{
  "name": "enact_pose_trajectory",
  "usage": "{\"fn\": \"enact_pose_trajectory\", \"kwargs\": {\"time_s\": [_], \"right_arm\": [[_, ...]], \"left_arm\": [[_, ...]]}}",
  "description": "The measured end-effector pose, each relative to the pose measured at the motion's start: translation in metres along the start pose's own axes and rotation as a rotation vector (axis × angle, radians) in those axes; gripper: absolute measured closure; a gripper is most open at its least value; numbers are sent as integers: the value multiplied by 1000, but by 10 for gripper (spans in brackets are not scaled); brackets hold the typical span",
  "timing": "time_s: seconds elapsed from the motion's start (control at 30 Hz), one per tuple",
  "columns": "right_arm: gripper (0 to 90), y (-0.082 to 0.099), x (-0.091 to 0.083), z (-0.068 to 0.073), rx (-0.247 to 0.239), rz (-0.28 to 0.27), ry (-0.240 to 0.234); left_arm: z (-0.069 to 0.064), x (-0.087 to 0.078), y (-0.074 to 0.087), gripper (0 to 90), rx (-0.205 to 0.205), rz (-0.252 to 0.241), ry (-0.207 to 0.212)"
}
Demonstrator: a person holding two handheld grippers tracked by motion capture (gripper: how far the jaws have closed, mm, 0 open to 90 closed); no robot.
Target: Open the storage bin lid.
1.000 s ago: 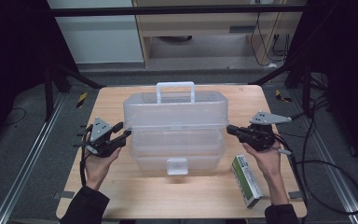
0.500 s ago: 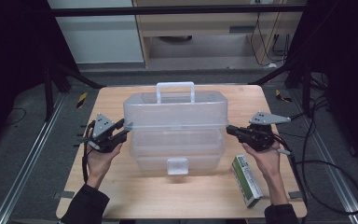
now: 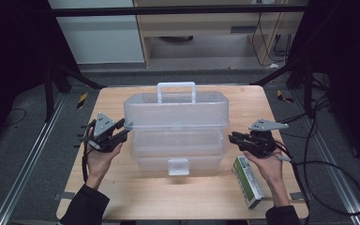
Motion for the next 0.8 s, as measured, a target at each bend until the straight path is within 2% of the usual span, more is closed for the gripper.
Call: {"fn": "enact_pose_trajectory", "kwargs": {"time_s": [0.37,0.8], "right_arm": [[679,6,15,4,-12,49,5],[720,9,25,6,-7,94,7]], "left_arm": [[0,-1,-4,660,0,-1,-6],[3,-2,-16,652,-6,-16,-14]]}}
Point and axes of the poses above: each handheld gripper's, and its own axes: x roughly forward along the jaws, y roughly out of its underside, z roughly to its left, the point moved 4 cm from there along x, roughly forward along the jaws, and after that the axes turned 12 degrees about z, right-handed, at the moved point
